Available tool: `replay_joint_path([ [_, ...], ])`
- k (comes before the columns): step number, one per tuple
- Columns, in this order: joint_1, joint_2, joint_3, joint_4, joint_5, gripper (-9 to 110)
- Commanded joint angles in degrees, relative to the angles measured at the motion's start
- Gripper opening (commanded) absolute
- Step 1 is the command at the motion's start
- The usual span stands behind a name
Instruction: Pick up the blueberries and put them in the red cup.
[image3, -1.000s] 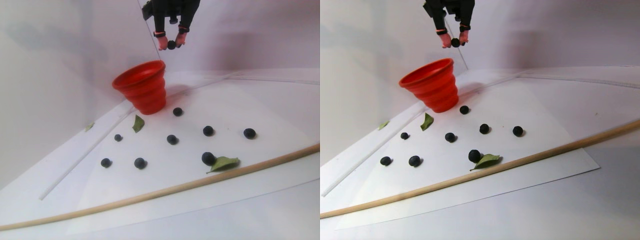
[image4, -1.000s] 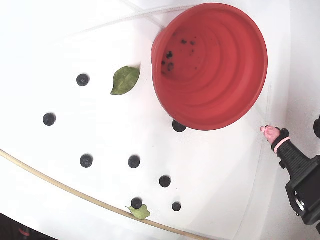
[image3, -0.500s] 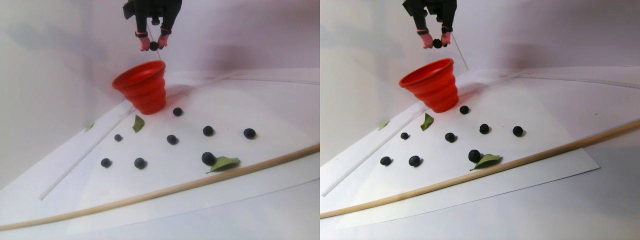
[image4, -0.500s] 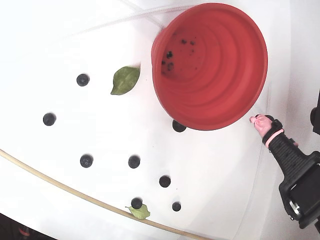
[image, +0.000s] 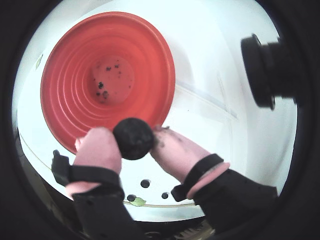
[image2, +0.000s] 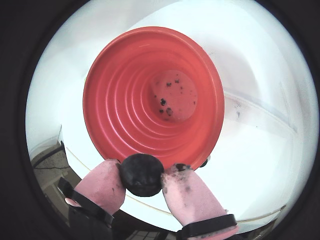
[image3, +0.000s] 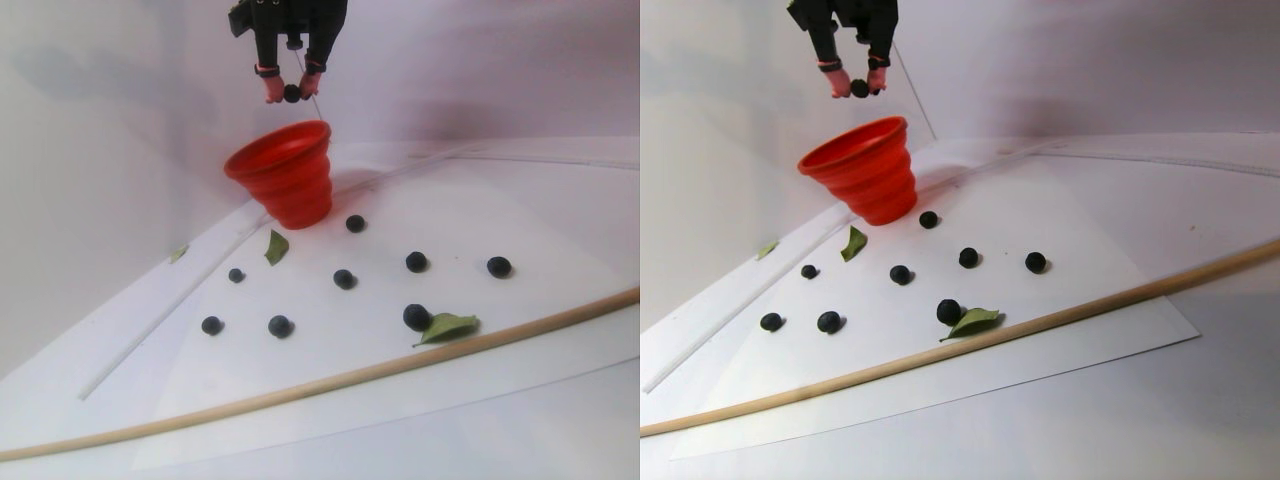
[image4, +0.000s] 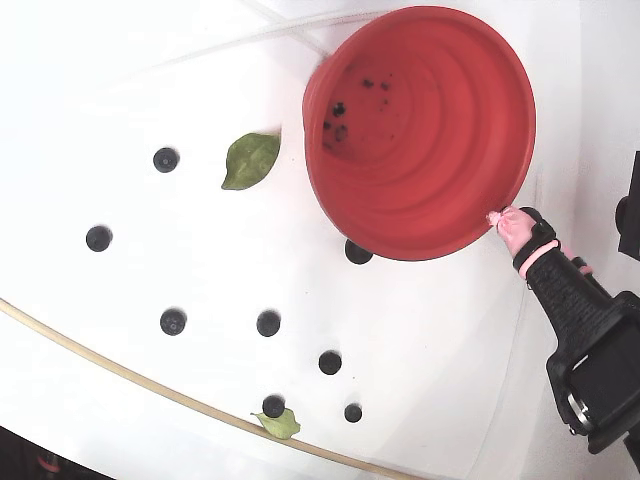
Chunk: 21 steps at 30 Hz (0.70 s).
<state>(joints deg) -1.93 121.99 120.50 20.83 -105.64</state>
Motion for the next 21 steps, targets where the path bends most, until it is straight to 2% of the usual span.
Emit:
replay_joint_path([
  [1,-3.7,1.5,-2.2,-1.5,-0.4,13],
  [21,-3.2,1.9,-1.6,-3.0,0.3,19],
])
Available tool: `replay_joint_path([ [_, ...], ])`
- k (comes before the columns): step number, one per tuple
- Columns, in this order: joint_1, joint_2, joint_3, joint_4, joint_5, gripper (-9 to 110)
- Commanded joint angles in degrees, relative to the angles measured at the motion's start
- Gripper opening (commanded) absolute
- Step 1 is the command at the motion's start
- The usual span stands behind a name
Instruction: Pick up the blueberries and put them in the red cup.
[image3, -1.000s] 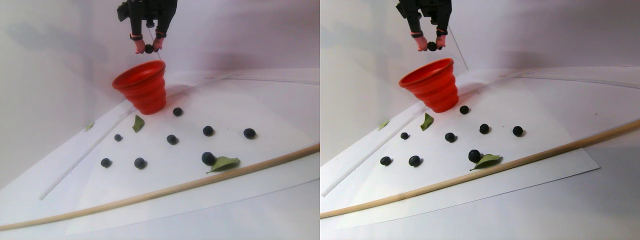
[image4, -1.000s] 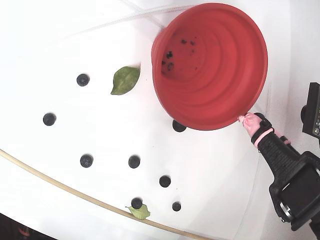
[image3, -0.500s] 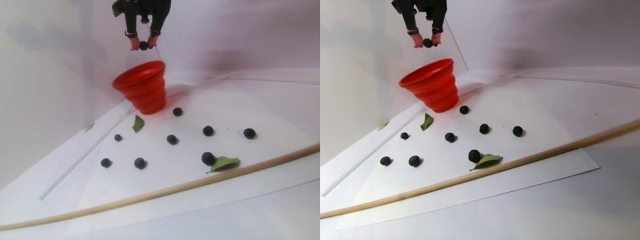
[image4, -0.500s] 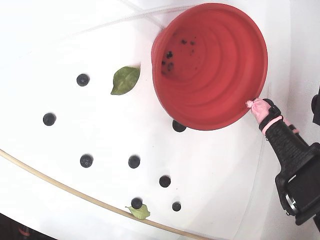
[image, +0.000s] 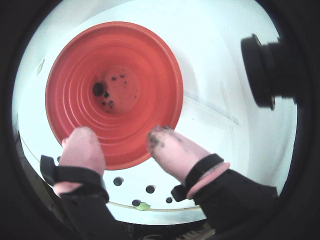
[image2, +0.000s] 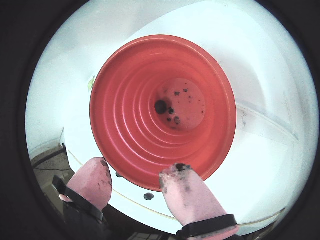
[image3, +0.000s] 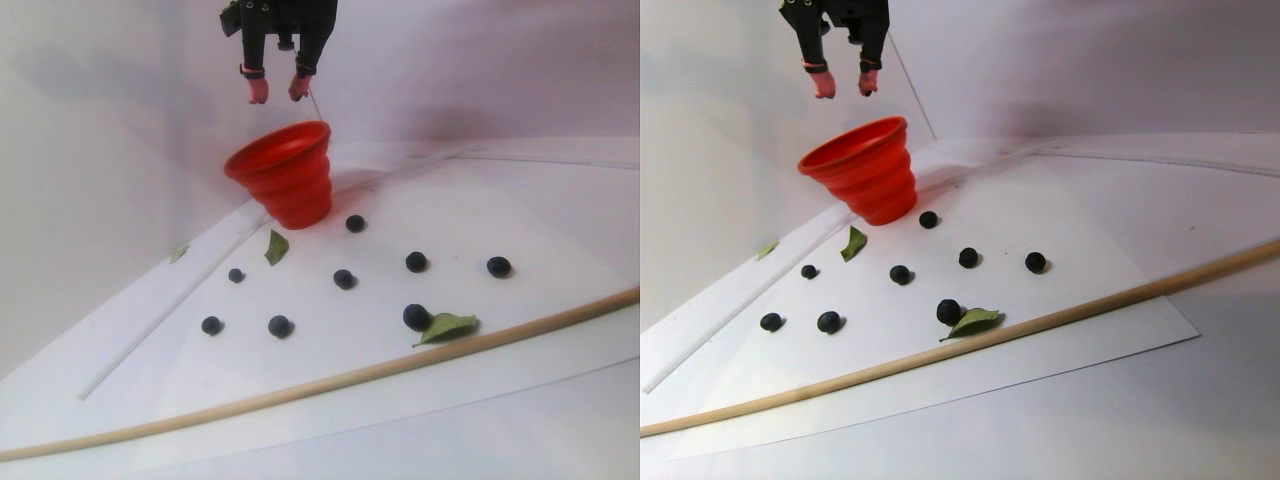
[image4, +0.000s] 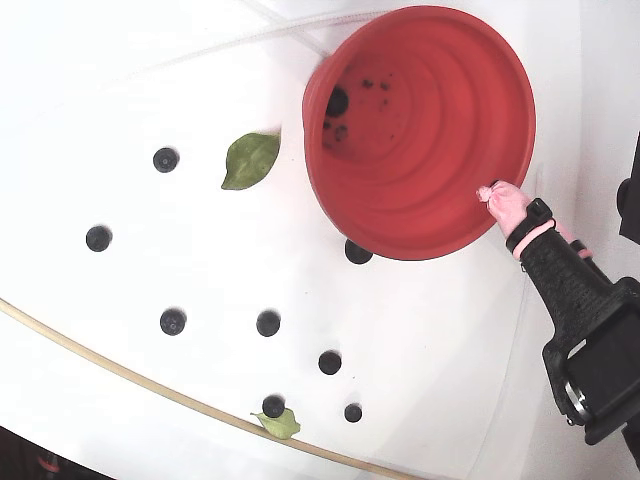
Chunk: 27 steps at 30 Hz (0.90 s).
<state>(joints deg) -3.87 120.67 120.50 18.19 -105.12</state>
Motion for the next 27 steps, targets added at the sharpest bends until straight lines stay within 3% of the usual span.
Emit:
replay_joint_path([
  [1,-1.0,3.6,-1.7,0.0,-0.4,19],
  [27,5.4,12.1,-2.6,13.7,-2.4,17],
])
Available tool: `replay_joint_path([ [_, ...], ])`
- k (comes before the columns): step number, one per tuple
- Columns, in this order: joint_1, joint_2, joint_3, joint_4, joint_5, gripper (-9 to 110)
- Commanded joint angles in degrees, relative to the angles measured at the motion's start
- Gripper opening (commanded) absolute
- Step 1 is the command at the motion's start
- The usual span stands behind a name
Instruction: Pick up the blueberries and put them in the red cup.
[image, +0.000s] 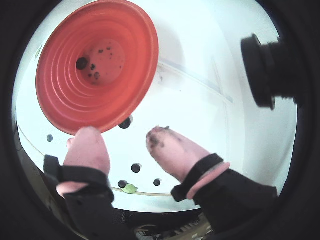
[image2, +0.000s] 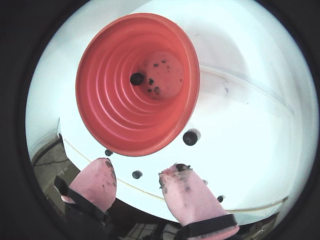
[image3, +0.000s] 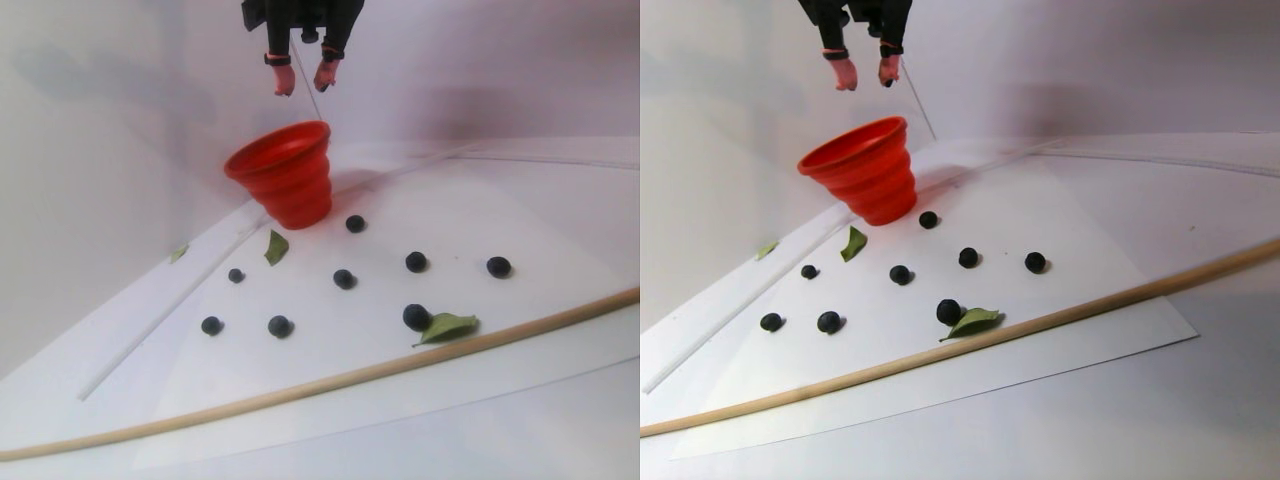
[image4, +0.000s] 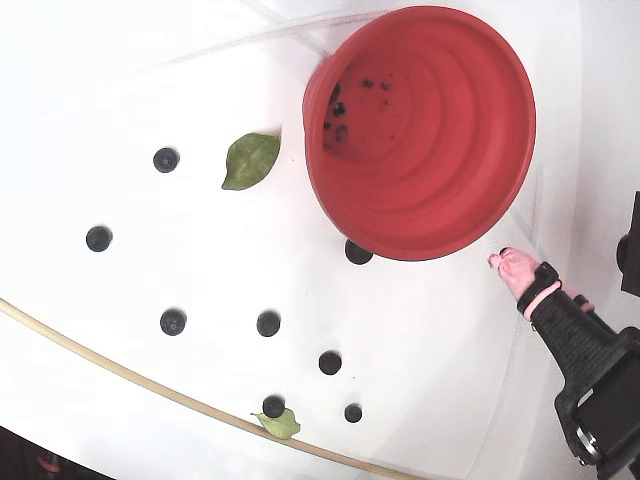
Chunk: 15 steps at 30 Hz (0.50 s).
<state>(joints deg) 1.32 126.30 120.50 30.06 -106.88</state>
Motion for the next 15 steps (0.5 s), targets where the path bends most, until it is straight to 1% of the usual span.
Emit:
replay_joint_path([
  [1,0.6,6.6,-2.5,2.6,-0.6,17],
  [10,3.7,8.6,-2.3,9.3,-1.2,16],
  [15,5.4,8.9,-1.7,10.5,-2.1,16],
])
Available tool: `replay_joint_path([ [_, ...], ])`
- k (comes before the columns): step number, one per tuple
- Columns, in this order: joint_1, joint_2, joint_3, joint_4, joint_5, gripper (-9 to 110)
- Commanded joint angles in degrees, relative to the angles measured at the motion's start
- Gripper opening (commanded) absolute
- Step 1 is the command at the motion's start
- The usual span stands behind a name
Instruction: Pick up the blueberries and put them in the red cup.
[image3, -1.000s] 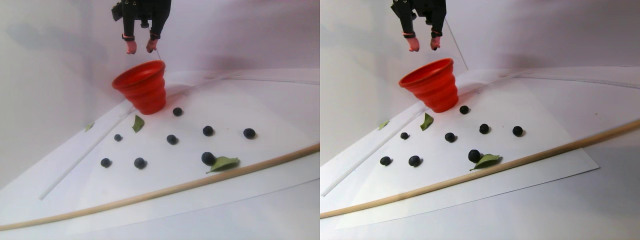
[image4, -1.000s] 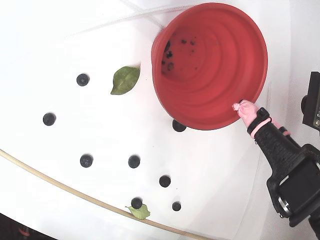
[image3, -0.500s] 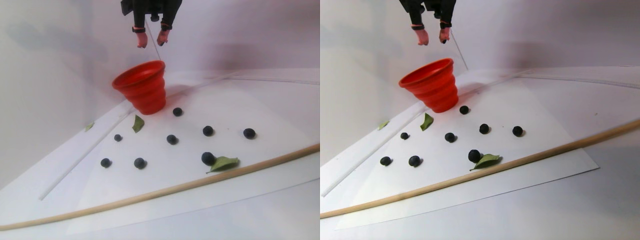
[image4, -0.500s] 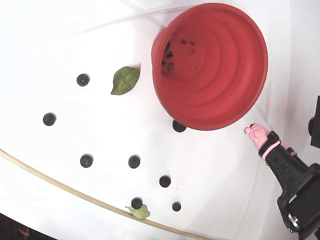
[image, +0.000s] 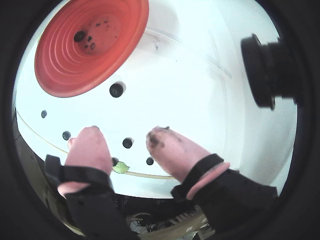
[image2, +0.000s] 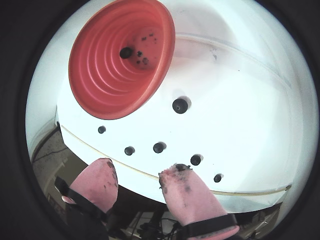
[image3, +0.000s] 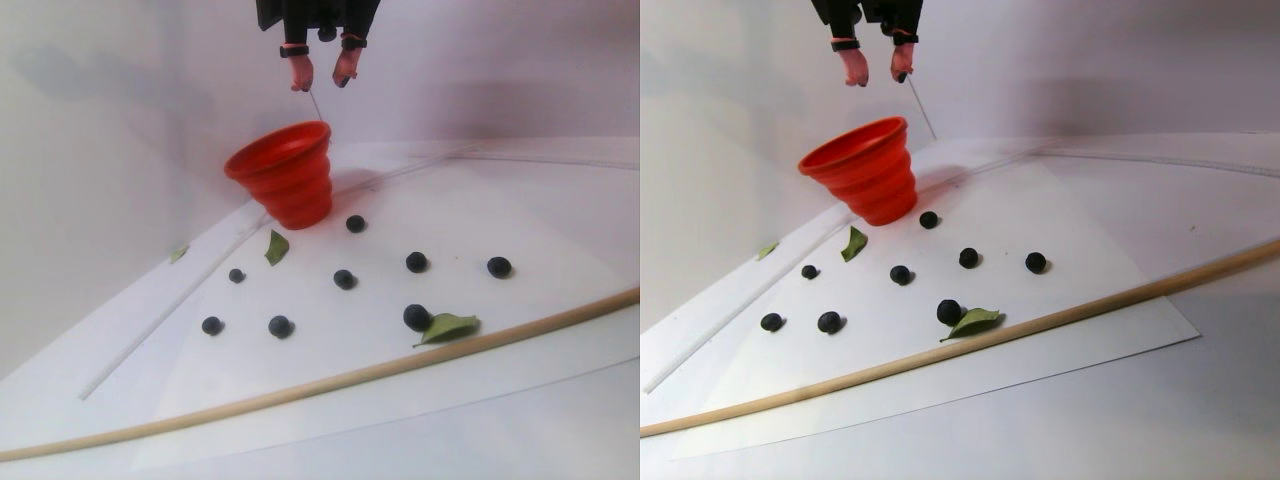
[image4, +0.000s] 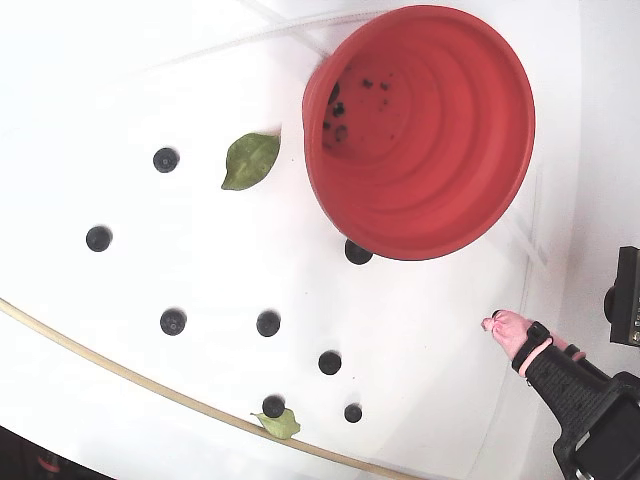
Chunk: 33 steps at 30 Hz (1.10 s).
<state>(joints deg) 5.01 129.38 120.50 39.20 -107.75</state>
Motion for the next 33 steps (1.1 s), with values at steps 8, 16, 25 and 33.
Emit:
replay_joint_path([
  [8,4.0,5.4,-1.3,3.9,-1.9,16],
  [16,6.2,5.3,0.1,5.3,-3.1,16],
  [25,9.0,5.2,3.9,5.6,-5.9,16],
  [33,10.6,5.1,6.8,5.4,-7.9,15],
])
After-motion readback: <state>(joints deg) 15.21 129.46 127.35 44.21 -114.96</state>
